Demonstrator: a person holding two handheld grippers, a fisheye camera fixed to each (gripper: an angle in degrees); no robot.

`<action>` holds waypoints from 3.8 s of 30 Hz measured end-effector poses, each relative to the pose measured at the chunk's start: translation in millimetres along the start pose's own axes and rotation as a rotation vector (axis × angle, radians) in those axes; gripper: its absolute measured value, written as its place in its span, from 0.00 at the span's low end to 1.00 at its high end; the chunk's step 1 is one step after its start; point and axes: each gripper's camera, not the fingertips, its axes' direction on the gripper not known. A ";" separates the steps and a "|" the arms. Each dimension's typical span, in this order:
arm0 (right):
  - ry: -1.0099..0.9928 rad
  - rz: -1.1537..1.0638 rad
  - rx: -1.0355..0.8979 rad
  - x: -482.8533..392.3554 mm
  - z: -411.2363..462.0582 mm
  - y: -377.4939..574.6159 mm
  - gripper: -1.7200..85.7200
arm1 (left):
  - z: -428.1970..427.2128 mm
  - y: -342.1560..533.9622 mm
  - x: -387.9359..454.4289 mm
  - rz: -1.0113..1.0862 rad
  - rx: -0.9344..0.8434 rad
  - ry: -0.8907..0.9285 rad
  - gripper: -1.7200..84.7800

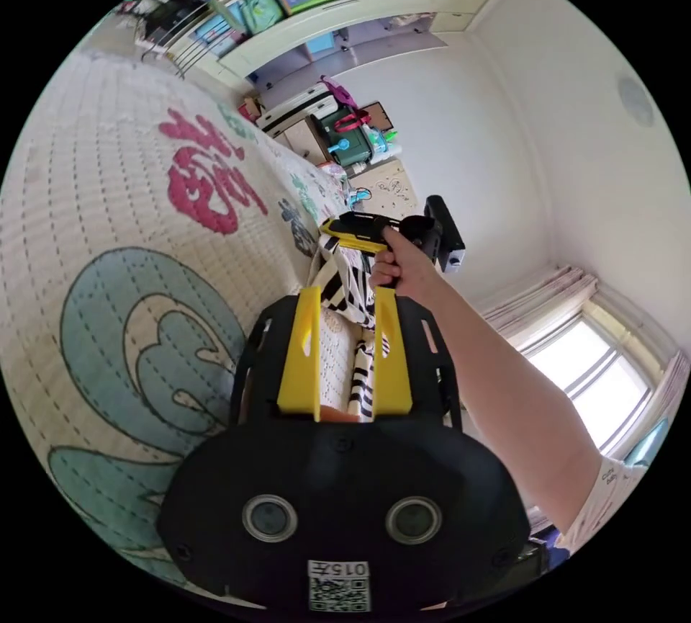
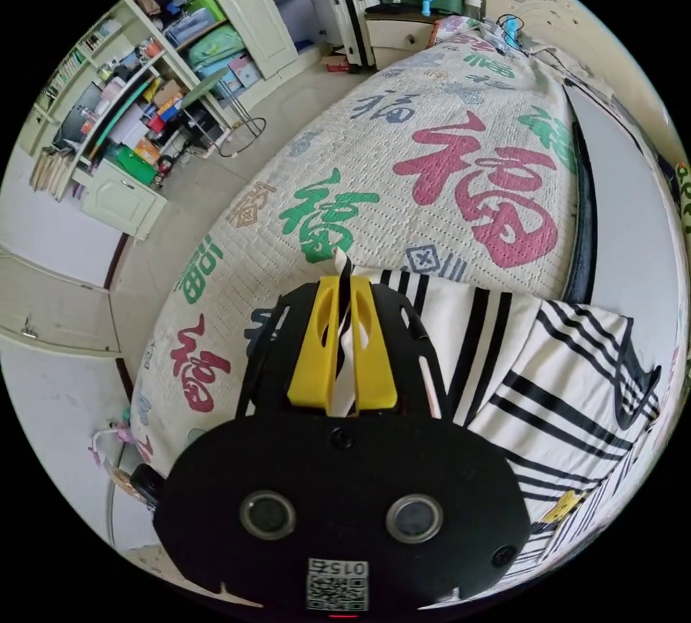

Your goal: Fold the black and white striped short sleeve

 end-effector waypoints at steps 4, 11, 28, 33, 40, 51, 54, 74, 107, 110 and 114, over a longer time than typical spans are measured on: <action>-0.193 0.030 0.076 52.5 -25.3 25.0 0.04 | 28.5 -10.3 3.0 -0.060 -0.051 -0.062 0.13; -0.352 0.037 0.169 146.1 -84.0 60.8 0.03 | 87.9 -38.5 31.7 -0.063 -0.123 -0.110 0.09; -0.359 0.288 0.365 420.8 -190.7 317.0 0.11 | 240.1 61.9 348.8 1.195 -0.707 0.218 0.02; -0.314 0.315 0.383 452.1 -196.7 331.9 0.15 | 250.8 77.5 369.5 1.276 -0.770 0.289 0.05; -0.289 0.038 0.234 429.0 -180.1 321.9 0.16 | 275.3 66.6 407.5 1.129 -0.642 0.217 0.13; -0.007 -0.071 0.187 430.6 -158.2 346.8 0.02 | 289.3 53.3 420.8 1.185 -0.602 0.110 0.03; 0.017 -0.047 0.195 438.2 -157.0 357.1 0.01 | 290.7 45.4 422.8 1.214 -0.654 0.139 0.03; -0.052 0.153 0.356 515.9 -157.7 441.9 0.10 | 275.1 -35.8 387.9 1.201 -0.638 0.008 0.09; -0.103 -0.259 0.093 308.6 -93.9 515.6 0.02 | 255.1 -47.4 366.4 1.248 -0.589 -0.211 0.03; -0.152 -0.246 0.090 304.8 -99.0 519.3 0.02 | 250.7 -54.9 361.3 1.218 -0.585 -0.193 0.03; -0.100 -0.286 0.065 279.4 -94.3 518.0 0.04 | 265.0 -36.8 362.5 1.277 -0.633 -0.281 0.03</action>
